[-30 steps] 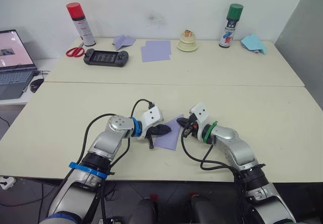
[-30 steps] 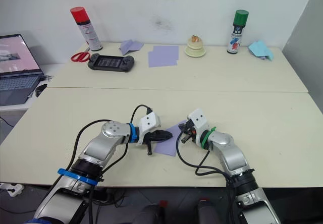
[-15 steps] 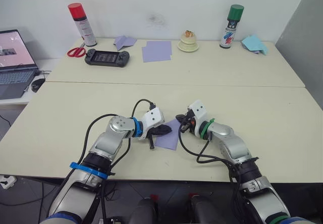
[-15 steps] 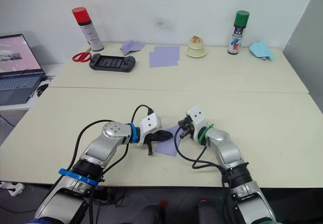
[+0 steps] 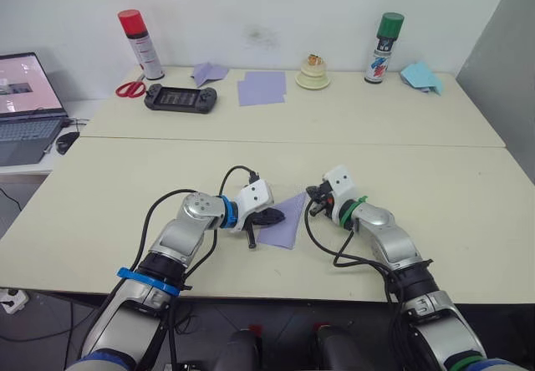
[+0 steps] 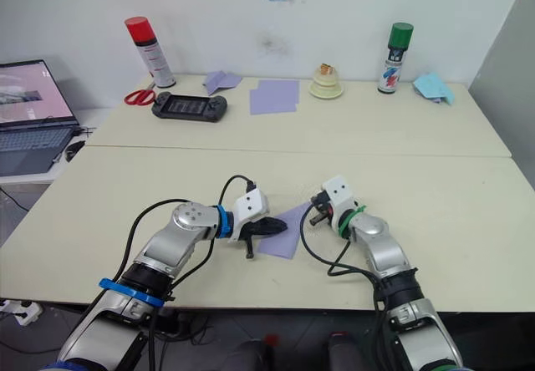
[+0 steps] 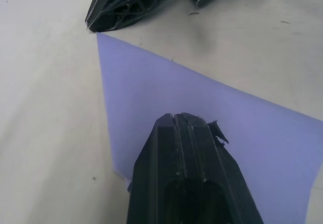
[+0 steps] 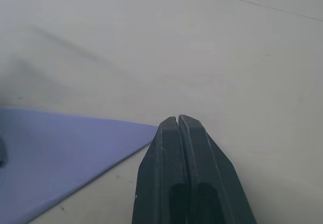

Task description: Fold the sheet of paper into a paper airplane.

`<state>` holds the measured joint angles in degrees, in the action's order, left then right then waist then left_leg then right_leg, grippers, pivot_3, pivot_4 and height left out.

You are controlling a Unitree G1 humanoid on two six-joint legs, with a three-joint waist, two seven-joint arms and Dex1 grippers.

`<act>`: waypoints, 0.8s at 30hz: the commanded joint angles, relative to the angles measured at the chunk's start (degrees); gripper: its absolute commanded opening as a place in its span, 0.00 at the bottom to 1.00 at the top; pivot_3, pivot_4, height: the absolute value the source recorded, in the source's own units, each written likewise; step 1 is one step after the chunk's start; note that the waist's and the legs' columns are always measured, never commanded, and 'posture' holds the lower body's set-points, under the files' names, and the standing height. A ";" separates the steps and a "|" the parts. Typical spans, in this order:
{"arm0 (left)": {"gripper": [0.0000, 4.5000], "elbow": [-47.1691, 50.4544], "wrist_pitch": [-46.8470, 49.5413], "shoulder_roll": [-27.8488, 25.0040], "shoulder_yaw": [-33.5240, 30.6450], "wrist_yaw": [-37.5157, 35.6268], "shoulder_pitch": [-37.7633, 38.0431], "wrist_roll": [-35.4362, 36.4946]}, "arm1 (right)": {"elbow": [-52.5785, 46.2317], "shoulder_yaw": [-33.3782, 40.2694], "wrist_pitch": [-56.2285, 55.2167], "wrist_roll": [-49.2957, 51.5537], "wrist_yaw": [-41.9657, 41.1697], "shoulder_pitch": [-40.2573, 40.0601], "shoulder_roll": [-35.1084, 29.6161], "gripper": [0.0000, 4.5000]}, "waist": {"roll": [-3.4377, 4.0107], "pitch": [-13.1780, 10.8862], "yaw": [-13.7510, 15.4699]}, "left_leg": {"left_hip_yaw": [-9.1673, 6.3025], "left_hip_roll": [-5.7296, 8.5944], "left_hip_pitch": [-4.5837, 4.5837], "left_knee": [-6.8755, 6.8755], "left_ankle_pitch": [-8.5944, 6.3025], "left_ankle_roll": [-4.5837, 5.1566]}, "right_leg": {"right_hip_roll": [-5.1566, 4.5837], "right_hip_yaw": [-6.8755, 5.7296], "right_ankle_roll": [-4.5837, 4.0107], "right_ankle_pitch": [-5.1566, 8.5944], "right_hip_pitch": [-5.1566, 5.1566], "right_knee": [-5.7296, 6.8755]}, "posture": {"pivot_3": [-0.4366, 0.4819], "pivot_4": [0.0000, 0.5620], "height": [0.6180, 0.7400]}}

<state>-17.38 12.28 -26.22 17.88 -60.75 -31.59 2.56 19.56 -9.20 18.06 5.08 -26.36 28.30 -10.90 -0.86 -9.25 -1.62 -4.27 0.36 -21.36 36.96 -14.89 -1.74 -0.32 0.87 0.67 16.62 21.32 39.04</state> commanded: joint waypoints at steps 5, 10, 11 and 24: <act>0.01 -1.44 0.94 -0.17 1.58 -0.60 0.59 -1.50 | 0.00 2.45 -4.15 0.10 0.34 -0.79 -1.03 0.00 | 0.00 0.00 0.06 | 0.01 0.02 0.02 0.02 0.00 0.00 | 0.00 0.03 0.01 0.00 -0.03 0.00 | 0.48 0.27 1.00; 0.01 -1.31 0.77 -0.02 1.69 -0.62 0.87 -1.57 | -5.93 2.00 -6.51 3.20 -4.75 -1.55 -0.33 0.00 | 0.02 -0.02 0.01 | 0.03 0.01 -0.11 0.00 0.00 0.00 | -0.01 0.04 0.00 0.00 0.10 -0.02 | 0.48 0.27 1.00; 0.01 -1.26 0.76 0.08 1.67 -0.58 0.95 -1.57 | -7.23 1.17 -6.11 3.41 -6.20 -1.89 -0.38 0.00 | 0.03 -0.02 -0.01 | 0.03 0.01 -0.11 -0.01 0.00 0.00 | -0.01 0.04 0.00 0.00 0.11 -0.02 | 0.48 0.27 1.00; 0.01 -1.28 0.50 0.38 1.85 -0.76 0.81 -1.92 | -7.67 -8.37 -0.62 -2.42 -12.76 -5.79 -4.64 0.00 | 0.04 -0.02 0.17 | 0.01 0.07 -0.11 0.00 0.00 0.01 | -0.09 0.00 0.03 0.01 0.07 -0.06 | 0.48 0.27 1.00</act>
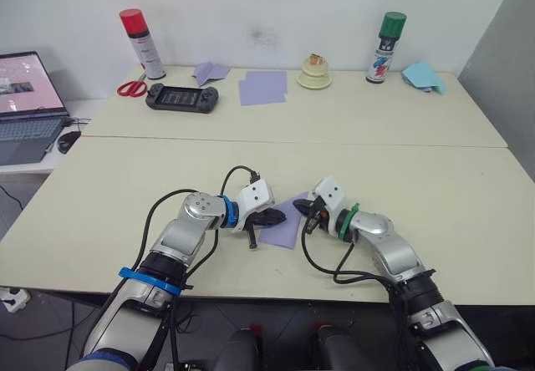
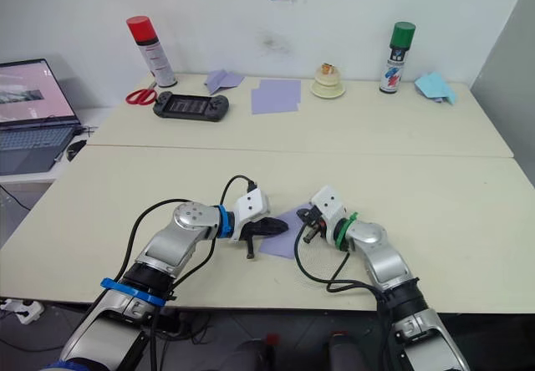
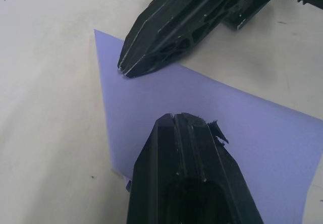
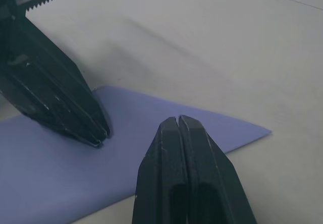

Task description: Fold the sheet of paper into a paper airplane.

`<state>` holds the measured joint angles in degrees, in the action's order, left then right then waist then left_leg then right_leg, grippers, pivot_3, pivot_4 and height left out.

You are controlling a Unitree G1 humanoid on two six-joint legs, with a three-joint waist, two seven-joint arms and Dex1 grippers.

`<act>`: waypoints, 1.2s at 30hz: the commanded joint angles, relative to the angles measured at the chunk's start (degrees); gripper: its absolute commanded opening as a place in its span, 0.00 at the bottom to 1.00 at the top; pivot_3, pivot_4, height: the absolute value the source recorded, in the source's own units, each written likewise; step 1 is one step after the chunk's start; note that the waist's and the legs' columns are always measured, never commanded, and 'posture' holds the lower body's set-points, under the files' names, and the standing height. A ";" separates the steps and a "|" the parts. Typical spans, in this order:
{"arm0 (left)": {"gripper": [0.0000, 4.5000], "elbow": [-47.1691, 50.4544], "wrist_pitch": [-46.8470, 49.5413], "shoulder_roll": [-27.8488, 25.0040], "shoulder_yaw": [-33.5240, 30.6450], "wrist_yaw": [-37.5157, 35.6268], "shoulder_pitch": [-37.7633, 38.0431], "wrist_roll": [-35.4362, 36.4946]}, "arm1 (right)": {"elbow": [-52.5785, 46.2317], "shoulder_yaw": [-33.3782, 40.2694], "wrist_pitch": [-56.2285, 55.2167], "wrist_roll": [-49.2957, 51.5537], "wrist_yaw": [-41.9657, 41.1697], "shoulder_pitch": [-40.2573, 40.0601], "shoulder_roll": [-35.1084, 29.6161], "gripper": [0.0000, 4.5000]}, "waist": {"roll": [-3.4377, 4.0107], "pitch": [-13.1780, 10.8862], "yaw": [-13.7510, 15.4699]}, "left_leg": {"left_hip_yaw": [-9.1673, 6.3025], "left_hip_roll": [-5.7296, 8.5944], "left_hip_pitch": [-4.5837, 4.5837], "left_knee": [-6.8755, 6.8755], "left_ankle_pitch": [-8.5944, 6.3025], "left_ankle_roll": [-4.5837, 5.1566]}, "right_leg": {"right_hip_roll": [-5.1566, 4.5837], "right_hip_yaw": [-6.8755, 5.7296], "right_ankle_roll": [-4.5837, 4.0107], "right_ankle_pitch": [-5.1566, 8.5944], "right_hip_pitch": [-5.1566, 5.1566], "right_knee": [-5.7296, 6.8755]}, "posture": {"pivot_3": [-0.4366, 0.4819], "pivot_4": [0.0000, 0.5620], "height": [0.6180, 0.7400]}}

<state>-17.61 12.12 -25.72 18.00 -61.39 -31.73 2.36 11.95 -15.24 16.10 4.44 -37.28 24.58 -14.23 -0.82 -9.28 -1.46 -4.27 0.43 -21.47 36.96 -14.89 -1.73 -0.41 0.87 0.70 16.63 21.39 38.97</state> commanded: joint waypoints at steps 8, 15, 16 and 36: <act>0.01 -1.23 0.63 -0.11 1.75 -0.27 1.02 -1.91 | -3.58 -5.29 3.25 -1.28 -7.31 -7.14 -3.97 0.00 | -0.01 0.06 -0.02 | 0.00 -0.01 0.03 -0.02 0.00 0.00 | 0.00 0.00 0.02 0.01 -0.03 -0.01 | 0.48 0.27 1.00; 0.01 -0.46 1.06 -0.56 2.08 -0.65 1.55 -2.14 | -6.21 -9.29 2.41 -2.28 -12.34 -9.15 -5.74 0.00 | -0.05 0.26 -0.21 | 0.01 -0.03 0.08 -0.06 -0.01 0.00 | 0.02 0.01 0.03 0.03 -0.05 -0.02 | 0.48 0.27 1.00; 0.01 -0.43 1.08 -0.62 2.09 -0.68 1.56 -2.17 | -6.20 -9.93 1.71 -2.71 -13.03 -9.11 -6.00 0.00 | -0.07 0.28 -0.22 | 0.01 -0.04 0.12 -0.08 -0.01 0.00 | 0.02 0.01 0.03 0.03 -0.07 -0.02 | 0.48 0.27 1.00; 0.01 -1.75 0.84 0.25 2.32 -0.44 0.83 -2.43 | -7.94 -3.06 2.49 2.92 -12.36 -4.25 -2.93 0.00 | -0.08 0.17 -0.07 | 0.03 -0.05 0.31 -0.24 -0.01 0.00 | 0.03 0.03 -0.02 0.11 -0.18 -0.04 | 0.48 0.27 1.00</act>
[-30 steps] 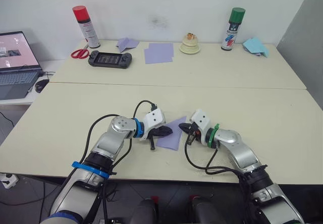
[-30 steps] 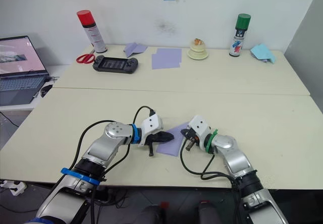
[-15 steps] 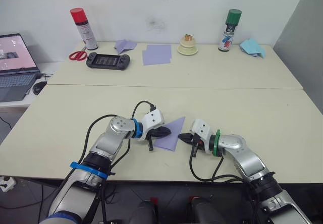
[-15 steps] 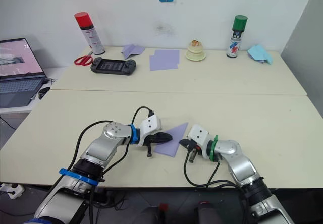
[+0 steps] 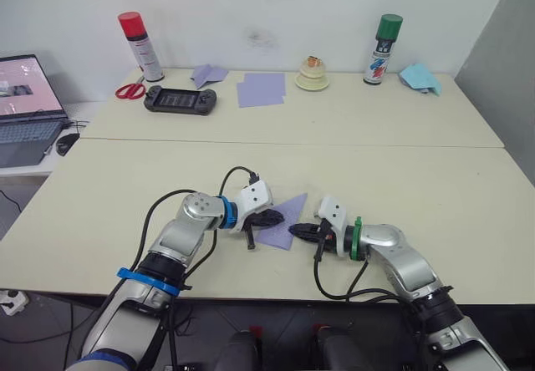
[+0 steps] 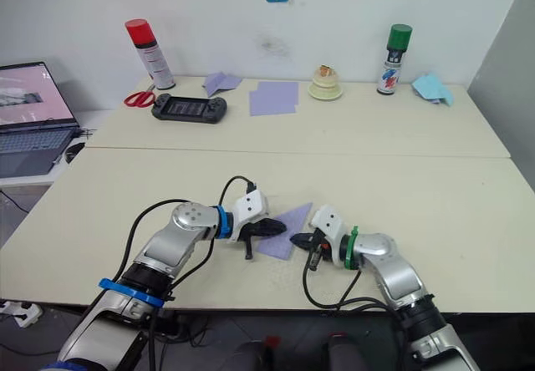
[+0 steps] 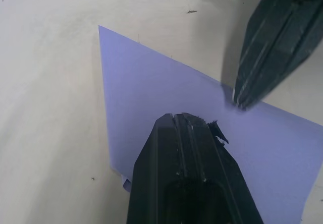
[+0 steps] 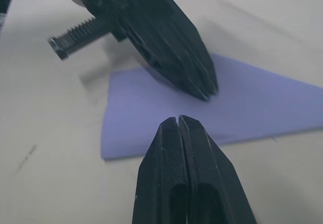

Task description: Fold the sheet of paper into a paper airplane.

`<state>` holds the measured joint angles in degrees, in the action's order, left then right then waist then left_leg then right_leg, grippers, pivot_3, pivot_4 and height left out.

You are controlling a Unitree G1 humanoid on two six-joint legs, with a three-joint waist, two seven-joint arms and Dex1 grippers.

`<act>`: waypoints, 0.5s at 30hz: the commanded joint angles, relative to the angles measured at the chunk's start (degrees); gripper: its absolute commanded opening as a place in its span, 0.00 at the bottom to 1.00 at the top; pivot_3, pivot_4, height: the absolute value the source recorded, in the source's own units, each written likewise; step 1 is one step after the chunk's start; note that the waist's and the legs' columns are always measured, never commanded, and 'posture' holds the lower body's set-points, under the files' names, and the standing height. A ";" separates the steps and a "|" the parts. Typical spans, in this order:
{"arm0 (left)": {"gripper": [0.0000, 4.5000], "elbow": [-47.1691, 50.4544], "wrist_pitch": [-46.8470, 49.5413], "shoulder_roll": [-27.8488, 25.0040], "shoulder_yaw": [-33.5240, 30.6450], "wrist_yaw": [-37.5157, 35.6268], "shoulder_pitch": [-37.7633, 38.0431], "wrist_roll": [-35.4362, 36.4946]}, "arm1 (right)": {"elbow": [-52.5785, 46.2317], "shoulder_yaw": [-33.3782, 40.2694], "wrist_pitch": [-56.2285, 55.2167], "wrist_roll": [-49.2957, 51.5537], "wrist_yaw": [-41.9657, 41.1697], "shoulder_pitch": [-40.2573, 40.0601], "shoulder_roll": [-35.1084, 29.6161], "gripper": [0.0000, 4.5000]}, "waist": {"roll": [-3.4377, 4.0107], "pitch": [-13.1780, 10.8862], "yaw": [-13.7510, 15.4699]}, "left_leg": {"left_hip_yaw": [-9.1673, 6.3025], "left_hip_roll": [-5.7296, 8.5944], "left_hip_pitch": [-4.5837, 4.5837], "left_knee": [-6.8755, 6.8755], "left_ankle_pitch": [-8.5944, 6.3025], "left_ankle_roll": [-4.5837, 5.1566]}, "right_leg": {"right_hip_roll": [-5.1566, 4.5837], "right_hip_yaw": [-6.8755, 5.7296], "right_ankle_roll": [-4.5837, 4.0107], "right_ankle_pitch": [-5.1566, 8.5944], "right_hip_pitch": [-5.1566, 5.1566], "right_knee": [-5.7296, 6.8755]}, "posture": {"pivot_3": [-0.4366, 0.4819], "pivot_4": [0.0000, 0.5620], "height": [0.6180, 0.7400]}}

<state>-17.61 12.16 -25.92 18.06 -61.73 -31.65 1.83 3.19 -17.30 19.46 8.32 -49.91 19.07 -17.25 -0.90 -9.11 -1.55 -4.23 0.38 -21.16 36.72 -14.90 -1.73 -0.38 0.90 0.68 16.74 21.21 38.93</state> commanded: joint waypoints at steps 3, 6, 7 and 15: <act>0.01 -2.04 0.68 0.51 2.28 -0.17 0.50 -2.01 | 3.32 -1.93 -1.80 -2.22 0.82 1.43 0.73 0.00 | -0.01 0.00 0.02 | 0.03 0.03 -0.01 0.01 0.00 0.00 | -0.02 0.03 0.00 0.00 0.00 -0.02 | 0.48 0.27 1.00; 0.01 -2.06 0.69 0.46 2.26 -0.27 0.42 -2.06 | 5.06 -1.51 -2.78 -2.18 0.84 1.45 1.35 0.00 | -0.01 0.00 0.02 | 0.00 0.02 0.01 0.01 0.00 0.00 | -0.02 0.00 0.00 0.00 -0.01 -0.02 | 0.48 0.27 1.00; 0.01 -2.07 0.69 0.41 2.24 -0.29 0.42 -2.08 | 5.26 -0.98 -2.77 -1.86 0.97 1.55 1.56 0.00 | 0.00 0.00 0.02 | 0.00 0.01 0.02 0.01 0.00 0.00 | -0.02 0.00 0.00 0.00 -0.02 -0.02 | 0.48 0.27 1.00; 0.01 -2.03 0.74 0.39 2.32 -0.39 0.55 -2.11 | 8.57 3.71 -4.73 0.18 2.53 4.75 2.80 0.00 | 0.00 -0.01 0.05 | 0.01 0.02 0.00 0.01 0.00 0.00 | -0.03 0.00 0.00 0.00 -0.02 -0.02 | 0.48 0.27 1.00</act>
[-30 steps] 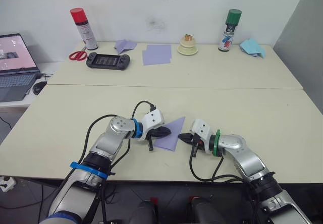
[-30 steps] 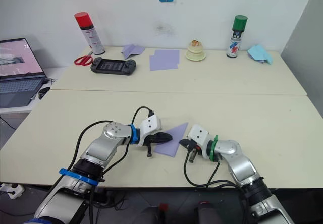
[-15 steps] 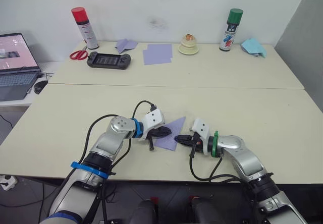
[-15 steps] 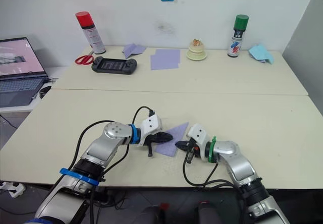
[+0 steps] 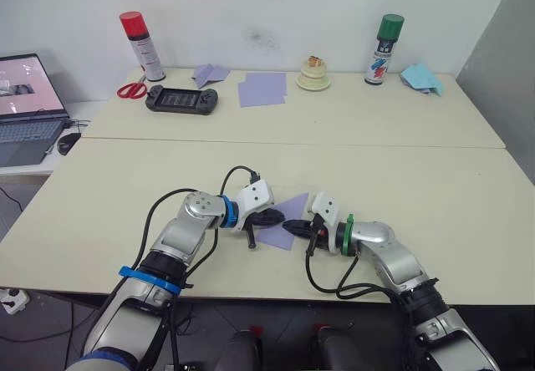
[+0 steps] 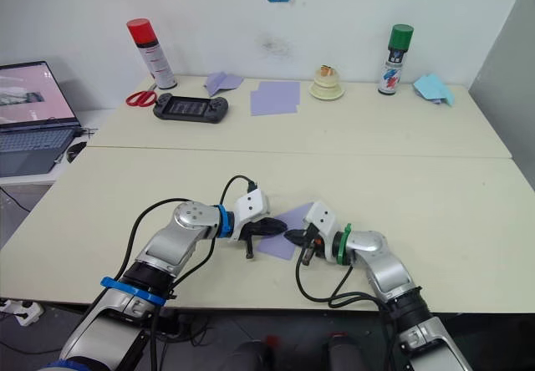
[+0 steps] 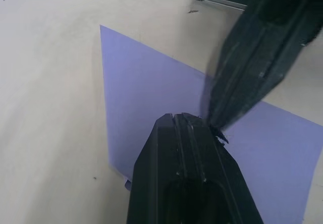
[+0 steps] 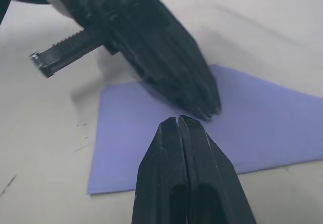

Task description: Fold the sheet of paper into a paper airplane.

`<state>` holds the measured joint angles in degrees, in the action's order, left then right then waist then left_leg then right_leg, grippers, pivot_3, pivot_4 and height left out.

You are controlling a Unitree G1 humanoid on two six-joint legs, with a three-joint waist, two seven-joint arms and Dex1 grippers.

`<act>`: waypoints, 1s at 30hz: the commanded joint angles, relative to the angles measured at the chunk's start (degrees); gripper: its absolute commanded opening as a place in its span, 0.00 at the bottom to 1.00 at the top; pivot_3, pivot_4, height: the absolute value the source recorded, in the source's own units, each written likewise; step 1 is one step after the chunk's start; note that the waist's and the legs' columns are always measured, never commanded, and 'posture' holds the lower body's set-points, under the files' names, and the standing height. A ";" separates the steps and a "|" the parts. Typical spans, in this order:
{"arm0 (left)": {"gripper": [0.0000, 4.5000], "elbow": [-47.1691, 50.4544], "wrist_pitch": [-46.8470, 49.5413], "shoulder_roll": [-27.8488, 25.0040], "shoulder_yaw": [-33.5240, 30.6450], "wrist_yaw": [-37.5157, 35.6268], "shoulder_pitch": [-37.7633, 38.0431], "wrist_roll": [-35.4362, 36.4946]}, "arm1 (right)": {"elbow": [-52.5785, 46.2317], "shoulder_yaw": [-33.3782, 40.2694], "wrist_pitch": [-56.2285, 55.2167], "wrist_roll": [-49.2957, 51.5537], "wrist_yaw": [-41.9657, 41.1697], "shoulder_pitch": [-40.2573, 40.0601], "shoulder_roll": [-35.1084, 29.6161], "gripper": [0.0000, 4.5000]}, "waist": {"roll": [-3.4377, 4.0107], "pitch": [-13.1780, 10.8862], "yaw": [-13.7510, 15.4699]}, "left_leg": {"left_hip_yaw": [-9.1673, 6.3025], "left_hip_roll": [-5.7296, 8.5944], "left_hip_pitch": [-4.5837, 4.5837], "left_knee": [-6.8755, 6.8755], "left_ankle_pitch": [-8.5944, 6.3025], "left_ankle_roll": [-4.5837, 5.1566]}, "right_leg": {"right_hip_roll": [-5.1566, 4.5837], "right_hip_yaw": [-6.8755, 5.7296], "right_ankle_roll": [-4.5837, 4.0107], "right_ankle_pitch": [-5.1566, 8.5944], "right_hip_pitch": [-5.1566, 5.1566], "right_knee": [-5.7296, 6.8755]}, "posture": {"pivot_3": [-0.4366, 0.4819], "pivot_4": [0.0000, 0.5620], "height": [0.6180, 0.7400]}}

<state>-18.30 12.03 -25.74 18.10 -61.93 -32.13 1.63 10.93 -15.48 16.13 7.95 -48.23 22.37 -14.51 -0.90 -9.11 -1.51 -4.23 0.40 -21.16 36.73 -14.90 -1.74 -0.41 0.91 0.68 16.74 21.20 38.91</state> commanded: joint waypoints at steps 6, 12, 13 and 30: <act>0.01 -1.55 0.93 0.56 2.39 -0.27 0.61 -1.95 | 5.07 3.33 -2.79 0.14 1.99 3.00 0.21 0.00 | 0.01 -0.01 0.03 | -0.01 0.00 -0.01 0.00 0.00 0.00 | -0.01 -0.01 0.00 0.00 0.01 0.00 | 0.48 0.27 1.00; 0.01 -0.57 1.26 0.19 2.65 -0.85 1.43 -1.85 | 6.12 1.64 -3.39 -1.31 1.36 2.57 0.10 0.00 | 0.01 -0.01 0.03 | 0.00 0.00 -0.01 0.01 0.00 0.00 | -0.01 0.00 0.00 0.00 0.00 0.00 | 0.48 0.27 1.00; 0.01 -0.47 1.33 0.16 2.72 -0.92 1.51 -1.85 | 5.41 0.45 -3.40 -1.60 0.12 1.93 -0.27 0.00 | 0.01 0.00 0.02 | 0.00 0.00 -0.01 0.01 0.00 0.00 | -0.01 0.01 0.00 0.00 0.00 0.00 | 0.48 0.27 1.00; 0.01 1.37 2.62 -0.49 2.79 -0.68 2.84 -1.90 | -3.77 -12.02 2.60 -3.60 -12.53 -4.58 -6.58 0.00 | 0.00 0.03 -0.14 | 0.00 -0.02 0.08 -0.08 -0.01 0.00 | 0.00 0.00 0.03 0.03 -0.04 -0.05 | 0.48 0.27 1.00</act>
<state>-16.31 13.33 -26.06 18.11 -61.87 -31.13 1.49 5.34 -23.39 15.85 5.77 -58.35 20.21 -20.08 -0.90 -9.08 -1.65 -4.22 0.38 -21.08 36.64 -14.90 -1.74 -0.41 0.91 0.71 16.77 21.15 38.85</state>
